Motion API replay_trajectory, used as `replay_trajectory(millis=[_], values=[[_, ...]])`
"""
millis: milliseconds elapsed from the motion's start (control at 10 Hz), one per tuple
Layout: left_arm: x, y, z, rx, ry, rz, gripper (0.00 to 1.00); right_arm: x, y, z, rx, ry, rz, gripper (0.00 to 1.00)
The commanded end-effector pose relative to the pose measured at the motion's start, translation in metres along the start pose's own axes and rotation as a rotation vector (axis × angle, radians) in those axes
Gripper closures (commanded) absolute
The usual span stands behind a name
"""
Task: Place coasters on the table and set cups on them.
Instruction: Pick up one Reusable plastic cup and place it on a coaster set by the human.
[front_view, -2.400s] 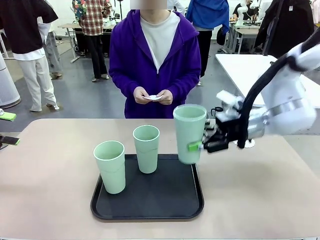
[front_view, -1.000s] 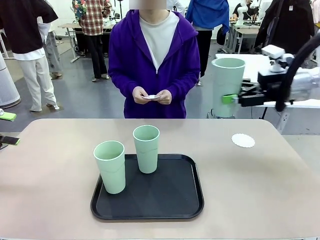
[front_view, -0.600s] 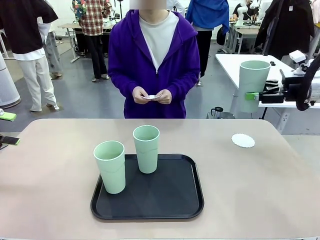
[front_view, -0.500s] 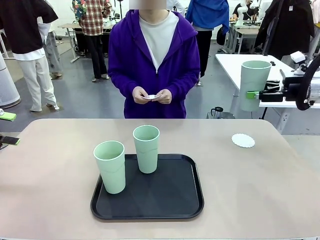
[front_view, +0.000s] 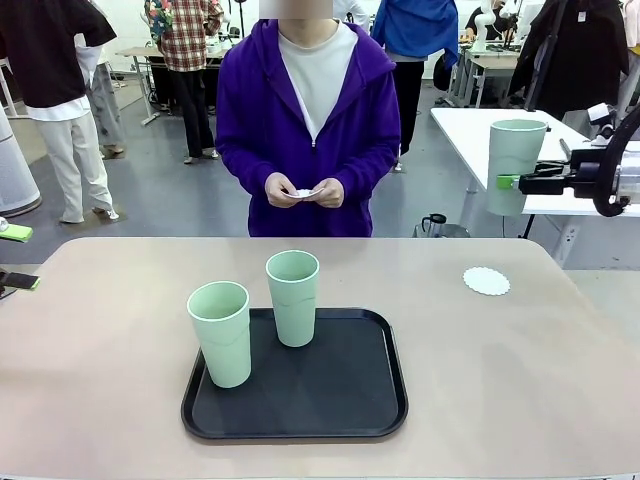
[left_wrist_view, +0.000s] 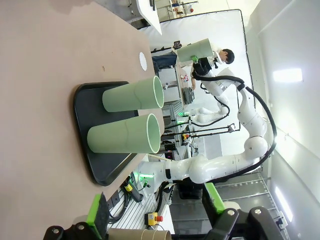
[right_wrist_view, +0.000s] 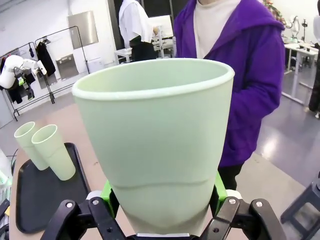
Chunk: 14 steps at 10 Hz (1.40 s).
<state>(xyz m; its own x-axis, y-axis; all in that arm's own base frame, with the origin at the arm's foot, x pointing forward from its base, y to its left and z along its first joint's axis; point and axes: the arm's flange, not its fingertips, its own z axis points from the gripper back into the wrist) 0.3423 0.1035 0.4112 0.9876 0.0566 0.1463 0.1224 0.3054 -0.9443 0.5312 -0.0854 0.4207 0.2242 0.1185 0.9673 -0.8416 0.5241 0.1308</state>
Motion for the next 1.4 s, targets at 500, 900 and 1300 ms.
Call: replay_trajectory(millis=[500,900,1300], values=[[0.001,-0.001,0.0,-0.018,-0.009,-0.016,0.0,-0.002,-0.003,0.001,-0.01,-0.01,-0.019,0.16],[0.001,-0.001,0.0,-0.018,-0.009,-0.016,0.0,-0.014,-0.018,0.0,0.076,-0.057,-0.037,0.16],[0.001,-0.001,0.0,-0.018,-0.009,-0.016,0.0,-0.074,-0.056,-0.003,0.151,-0.098,-0.022,0.16]])
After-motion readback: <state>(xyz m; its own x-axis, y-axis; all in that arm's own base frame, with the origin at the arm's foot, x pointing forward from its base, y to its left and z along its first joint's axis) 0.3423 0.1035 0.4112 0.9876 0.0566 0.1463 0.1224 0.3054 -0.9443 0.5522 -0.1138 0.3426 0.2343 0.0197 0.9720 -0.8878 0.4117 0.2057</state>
